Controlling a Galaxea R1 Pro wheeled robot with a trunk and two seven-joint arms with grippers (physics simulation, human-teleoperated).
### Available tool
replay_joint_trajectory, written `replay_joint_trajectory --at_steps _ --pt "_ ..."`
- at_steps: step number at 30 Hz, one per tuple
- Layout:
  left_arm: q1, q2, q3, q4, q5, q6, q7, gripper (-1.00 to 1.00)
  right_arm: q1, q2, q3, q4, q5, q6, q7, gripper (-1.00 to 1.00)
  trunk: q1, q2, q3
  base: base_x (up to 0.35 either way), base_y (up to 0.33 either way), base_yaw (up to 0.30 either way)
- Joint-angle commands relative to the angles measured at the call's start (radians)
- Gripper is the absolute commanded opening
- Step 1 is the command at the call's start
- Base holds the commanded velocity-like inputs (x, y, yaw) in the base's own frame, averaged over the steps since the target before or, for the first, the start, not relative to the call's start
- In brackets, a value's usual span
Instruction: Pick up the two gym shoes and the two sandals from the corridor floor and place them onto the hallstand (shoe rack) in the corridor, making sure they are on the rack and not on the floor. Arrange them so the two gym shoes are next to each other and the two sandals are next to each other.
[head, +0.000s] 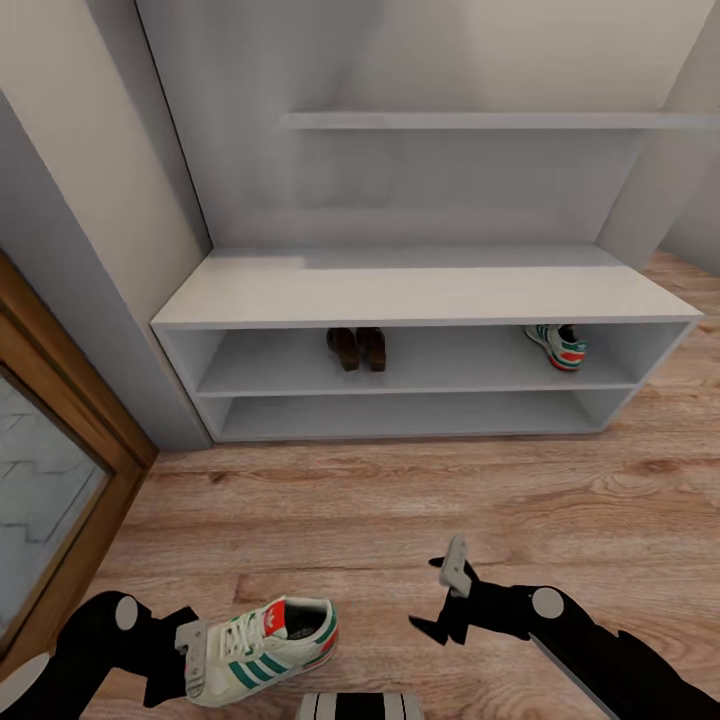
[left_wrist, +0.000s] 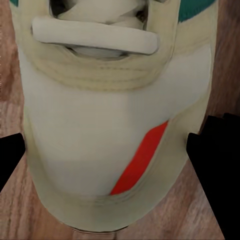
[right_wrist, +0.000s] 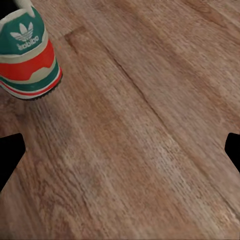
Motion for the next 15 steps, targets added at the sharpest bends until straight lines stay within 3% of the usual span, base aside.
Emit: replay_joint_trajectory --at_steps 1,7,10,15 --pt "0.000 0.002 0.000 -0.006 0.000 -0.001 -0.005 -1.00 -0.001 0.001 0.000 0.000 0.000 -0.002 0.015 1.00 0.000 0.000 0.000 0.000 0.000 0.000" --pt "-0.002 0.006 0.002 -0.047 -0.001 -0.004 -0.045 -1.00 -0.017 0.005 -0.001 -0.001 0.001 -0.011 0.095 1.00 0.000 0.000 0.000 0.000 0.000 0.000" --pt "-0.003 0.006 0.006 -0.098 -0.001 -0.006 -0.094 -1.00 -0.057 0.006 -0.003 -0.001 0.000 -0.014 0.174 1.00 0.000 0.000 0.000 0.000 0.000 0.000" --pt "-0.003 0.004 0.009 -0.147 -0.002 -0.007 -0.136 -1.00 -0.087 0.008 -0.005 0.000 -0.002 -0.017 0.249 1.00 0.000 0.000 0.000 0.000 0.000 0.000"
